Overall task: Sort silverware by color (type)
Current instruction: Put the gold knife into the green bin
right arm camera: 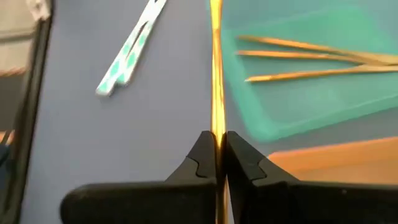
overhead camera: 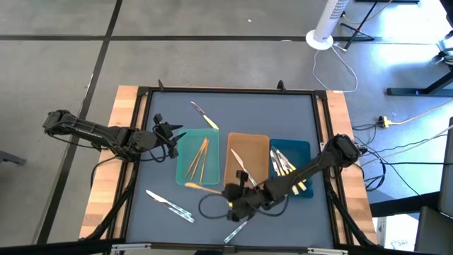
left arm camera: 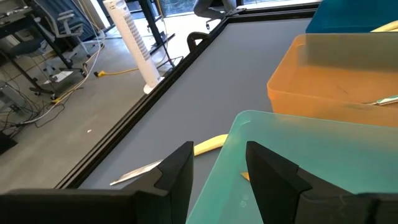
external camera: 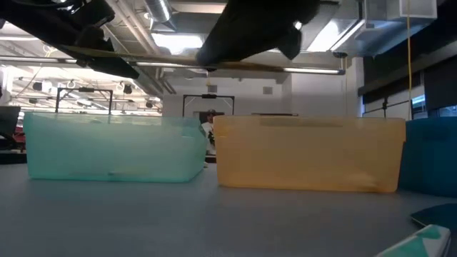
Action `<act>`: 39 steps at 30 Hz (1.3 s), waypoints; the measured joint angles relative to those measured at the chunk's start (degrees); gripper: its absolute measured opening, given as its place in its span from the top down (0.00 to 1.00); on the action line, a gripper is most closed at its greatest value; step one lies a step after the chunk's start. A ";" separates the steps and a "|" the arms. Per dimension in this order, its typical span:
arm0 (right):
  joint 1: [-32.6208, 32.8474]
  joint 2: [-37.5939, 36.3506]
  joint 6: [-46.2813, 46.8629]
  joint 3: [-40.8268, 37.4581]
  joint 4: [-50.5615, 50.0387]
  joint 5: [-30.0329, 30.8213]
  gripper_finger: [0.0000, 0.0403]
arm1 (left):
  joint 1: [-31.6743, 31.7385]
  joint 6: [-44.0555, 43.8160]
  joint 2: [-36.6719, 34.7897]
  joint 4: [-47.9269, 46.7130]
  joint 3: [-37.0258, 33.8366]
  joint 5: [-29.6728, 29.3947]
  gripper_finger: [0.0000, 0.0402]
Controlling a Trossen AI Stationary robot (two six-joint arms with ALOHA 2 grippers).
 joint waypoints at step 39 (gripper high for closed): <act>-11.16 -0.09 10.39 0.00 8.12 -5.94 1.00 | -0.02 4.20 -0.01 0.93 -0.01 -3.72 0.65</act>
